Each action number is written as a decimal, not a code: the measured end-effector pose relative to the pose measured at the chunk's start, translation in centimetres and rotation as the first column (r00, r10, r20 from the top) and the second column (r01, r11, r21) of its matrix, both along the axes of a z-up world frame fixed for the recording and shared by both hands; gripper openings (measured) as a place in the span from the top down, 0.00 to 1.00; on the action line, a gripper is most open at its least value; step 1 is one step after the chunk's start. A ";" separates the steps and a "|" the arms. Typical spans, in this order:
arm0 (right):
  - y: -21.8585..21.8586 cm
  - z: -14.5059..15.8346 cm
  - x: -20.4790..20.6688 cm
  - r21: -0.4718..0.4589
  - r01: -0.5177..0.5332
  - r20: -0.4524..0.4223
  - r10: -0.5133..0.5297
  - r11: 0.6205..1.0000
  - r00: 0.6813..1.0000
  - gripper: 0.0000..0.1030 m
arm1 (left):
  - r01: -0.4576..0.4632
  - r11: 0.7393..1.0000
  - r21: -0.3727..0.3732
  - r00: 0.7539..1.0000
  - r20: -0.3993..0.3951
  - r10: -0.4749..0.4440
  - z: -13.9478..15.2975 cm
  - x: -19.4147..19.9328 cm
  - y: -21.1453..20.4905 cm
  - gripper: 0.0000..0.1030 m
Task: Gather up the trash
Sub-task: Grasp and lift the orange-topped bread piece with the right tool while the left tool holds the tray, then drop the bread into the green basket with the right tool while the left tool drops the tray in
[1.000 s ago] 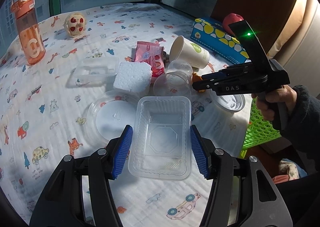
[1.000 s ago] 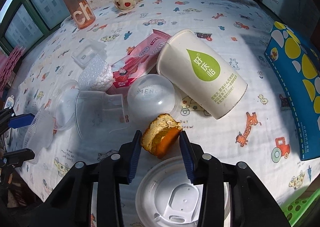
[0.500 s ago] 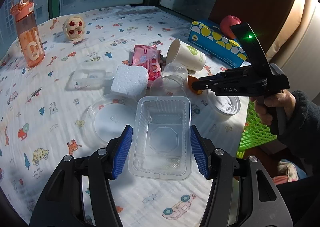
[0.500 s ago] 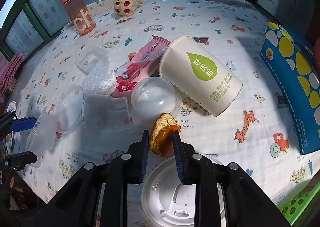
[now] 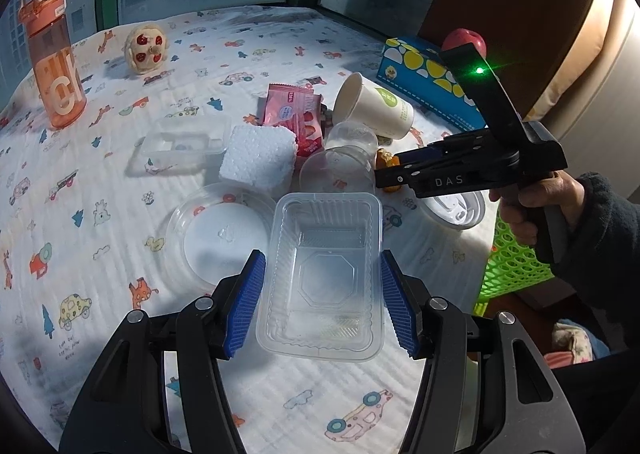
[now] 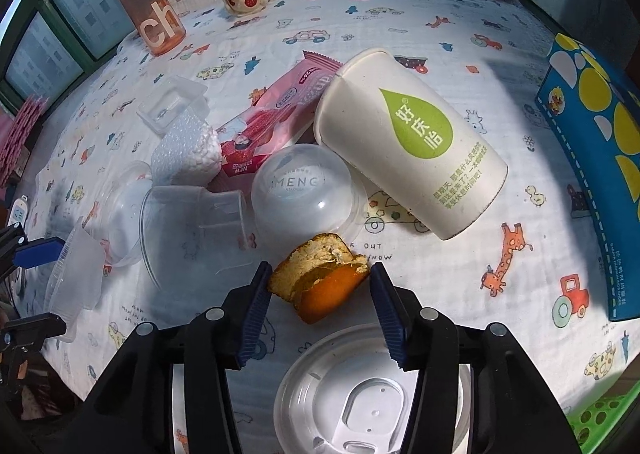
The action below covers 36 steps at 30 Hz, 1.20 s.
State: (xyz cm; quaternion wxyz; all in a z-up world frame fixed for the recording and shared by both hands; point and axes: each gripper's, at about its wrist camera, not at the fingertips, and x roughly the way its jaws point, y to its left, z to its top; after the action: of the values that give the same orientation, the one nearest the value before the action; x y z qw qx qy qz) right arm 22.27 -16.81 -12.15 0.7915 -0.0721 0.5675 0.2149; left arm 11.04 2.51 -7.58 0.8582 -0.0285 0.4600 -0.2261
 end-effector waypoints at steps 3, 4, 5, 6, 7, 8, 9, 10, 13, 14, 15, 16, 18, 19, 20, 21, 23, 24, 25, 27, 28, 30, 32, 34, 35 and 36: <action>-0.1 0.3 -0.2 0.003 0.008 0.017 -0.008 1.000 1.000 0.62 | -0.004 1.000 0.001 1.000 0.001 0.004 0.1 0.0 0.1 0.45; -0.3 0.5 -0.3 0.007 0.014 0.023 -0.014 1.000 1.000 0.64 | -0.005 1.000 0.001 1.000 0.002 0.005 0.1 0.0 0.1 0.45; -0.5 0.6 -0.4 0.014 0.019 0.026 -0.020 1.000 0.999 0.66 | -0.004 1.000 0.000 1.000 0.005 0.004 0.2 0.0 0.0 0.45; -0.7 0.8 -0.5 0.020 0.026 0.030 -0.026 0.999 0.999 0.69 | -0.004 1.000 0.000 1.000 0.007 0.004 0.3 -0.1 0.0 0.45; -0.9 1.0 -0.6 0.025 0.033 0.038 -0.034 0.999 0.999 0.69 | -0.005 1.000 -0.001 1.000 0.009 0.005 0.4 -0.1 0.0 0.45; -1.1 1.2 -0.7 0.032 0.039 0.045 -0.040 0.999 0.998 0.71 | -0.005 1.000 -0.003 1.000 0.009 0.005 0.5 -0.1 -0.1 0.45; -1.2 1.5 -0.9 0.040 0.045 0.051 -0.047 0.998 0.998 0.71 | -0.005 1.000 -0.005 1.000 0.011 0.005 0.6 -0.2 -0.1 0.45; -1.4 1.7 -1.0 0.046 0.049 0.057 -0.051 0.998 0.997 0.72 | -0.002 1.000 -0.004 1.000 0.014 0.002 0.7 -0.3 -0.2 0.45; -1.7 2.8 -1.6 0.067 0.062 0.086 -0.068 0.996 0.994 0.73 | 0.001 1.000 -0.002 1.000 0.021 -0.001 1.1 -0.5 -0.4 0.45; -1.9 3.3 -1.9 0.081 0.066 0.096 -0.074 0.994 0.993 0.74 | 0.003 1.000 -0.001 1.000 0.025 -0.003 1.3 -0.6 -0.5 0.45; -2.0 3.9 -2.1 0.092 0.069 0.108 -0.079 0.993 0.991 0.74 | 0.006 1.000 0.000 1.000 0.030 -0.006 1.5 -0.7 -0.6 0.45; -2.1 4.5 -2.4 0.100 0.072 0.121 -0.083 0.992 0.989 0.74 | 0.009 1.000 -0.001 0.999 0.034 -0.009 1.7 -0.7 -0.8 0.45; -2.5 5.8 -3.3 0.126 0.080 0.146 -0.099 0.989 0.984 0.74 | 0.018 1.000 -0.003 0.999 0.041 -0.018 2.1 -0.8 -1.2 0.45; -2.7 6.4 -3.7 0.135 0.086 0.155 -0.107 0.987 0.982 0.74 | 0.025 1.000 -0.004 0.999 0.045 -0.025 2.3 -0.9 -1.5 0.45; -3.0 7.1 -4.3 0.144 0.094 0.167 -0.118 0.985 0.979 0.74 | 0.032 0.999 -0.005 0.998 0.050 -0.032 2.6 -0.9 -1.8 0.45; -3.4 7.7 -4.9 0.152 0.100 0.181 -0.127 0.983 0.975 0.74 | 0.041 0.999 -0.004 0.998 0.055 -0.041 2.8 -1.0 -2.2 0.45; -4.4 8.7 -6.2 0.164 0.121 0.200 -0.153 0.979 0.968 0.74 | 0.060 0.998 -0.004 0.996 0.063 -0.059 3.2 -1.1 -3.0 0.45; -5.0 9.2 -6.9 0.169 0.133 0.208 -0.167 0.977 0.964 0.74 | 0.070 0.998 -0.004 0.995 0.066 -0.070 3.5 -1.2 -3.4 0.45; -5.7 9.7 -7.7 0.177 0.143 0.216 -0.180 0.974 0.960 0.74 | 0.082 0.997 -0.006 0.994 0.070 -0.081 3.7 -1.2 -3.9 0.45; -7.4 10.6 -9.2 0.185 0.176 0.231 -0.217 0.967 0.949 0.74 | 0.107 0.994 -0.009 0.991 0.080 -0.106 4.2 -1.4 -5.1 0.45; -8.3 11.0 -9.9 0.187 0.193 0.237 -0.235 0.963 0.943 0.74 | 0.120 0.993 -0.010 0.989 0.084 -0.119 4.5 -1.5 -5.7 0.45; -10.5 11.7 -11.4 0.190 0.235 0.248 -0.278 0.953 0.928 0.74 | 0.149 0.989 -0.014 0.985 0.094 -0.147 5.0 -1.8 -7.1 0.45; -12.7 12.1 -12.7 0.179 0.278 0.259 -0.317 0.944 0.912 0.74 | 0.176 0.984 -0.017 0.979 0.103 -0.174 5.4 -2.0 -8.3 0.45; -15.0 12.2 -14.0 0.169 0.327 0.262 -0.363 0.930 0.894 0.73 | 0.202 0.979 -0.018 0.974 0.107 -0.199 5.7 -2.2 -9.8 0.45; -16.0 12.2 -14.6 0.164 0.349 0.261 -0.382 0.923 0.887 0.73 | 0.214 0.977 -0.019 0.971 0.108 -0.211 5.8 -2.3 -10.4 0.45; -17.2 12.1 -15.1 0.155 0.376 0.263 -0.405 0.914 0.876 0.73 | 0.228 0.973 -0.019 0.968 0.110 -0.225 5.9 -2.4 -11.2 0.45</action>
State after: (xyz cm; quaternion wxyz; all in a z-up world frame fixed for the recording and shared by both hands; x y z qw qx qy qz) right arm 7.17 -34.03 -0.05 0.8955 0.0525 0.4371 0.0656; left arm 8.66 -8.68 -1.67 0.8497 0.0228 0.4099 -0.3309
